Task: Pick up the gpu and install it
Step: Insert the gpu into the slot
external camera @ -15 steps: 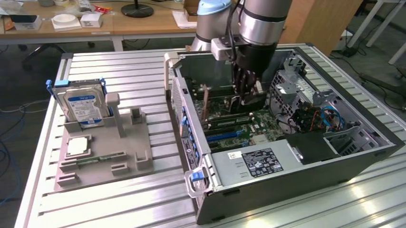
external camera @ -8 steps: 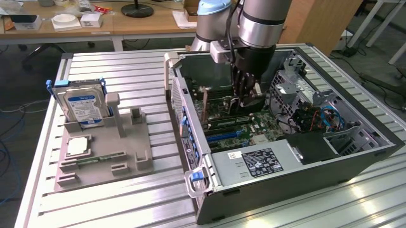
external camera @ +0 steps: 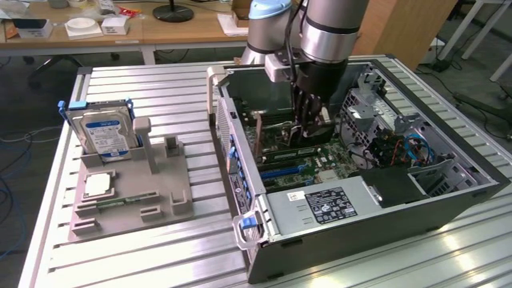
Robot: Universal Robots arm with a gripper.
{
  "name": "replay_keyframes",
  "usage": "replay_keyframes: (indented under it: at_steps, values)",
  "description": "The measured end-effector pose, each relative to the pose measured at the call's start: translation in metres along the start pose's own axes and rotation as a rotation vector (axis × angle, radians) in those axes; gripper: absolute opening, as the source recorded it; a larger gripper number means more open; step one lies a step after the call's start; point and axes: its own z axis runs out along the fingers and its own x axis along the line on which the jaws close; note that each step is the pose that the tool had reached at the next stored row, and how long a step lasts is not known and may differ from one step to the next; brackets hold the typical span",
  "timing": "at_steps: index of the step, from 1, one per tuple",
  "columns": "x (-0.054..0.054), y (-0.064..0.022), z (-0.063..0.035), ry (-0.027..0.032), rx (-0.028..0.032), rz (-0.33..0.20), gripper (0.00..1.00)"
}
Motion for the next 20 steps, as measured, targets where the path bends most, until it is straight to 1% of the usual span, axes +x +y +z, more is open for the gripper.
replay_keyframes:
  at_steps: [8, 12, 17, 20]
  values:
    - [0.003, 0.0006, 0.0018, 0.0057, 0.0001, 0.0, 0.27]
    - [0.003, 0.0021, 0.0044, 0.0081, 0.0002, 0.0, 0.27]
    - [0.003, 0.0064, 0.0095, 0.0087, 0.0001, 0.0, 0.27]
    - [0.003, 0.0072, 0.0122, 0.0087, 0.0002, 0.0, 0.27]
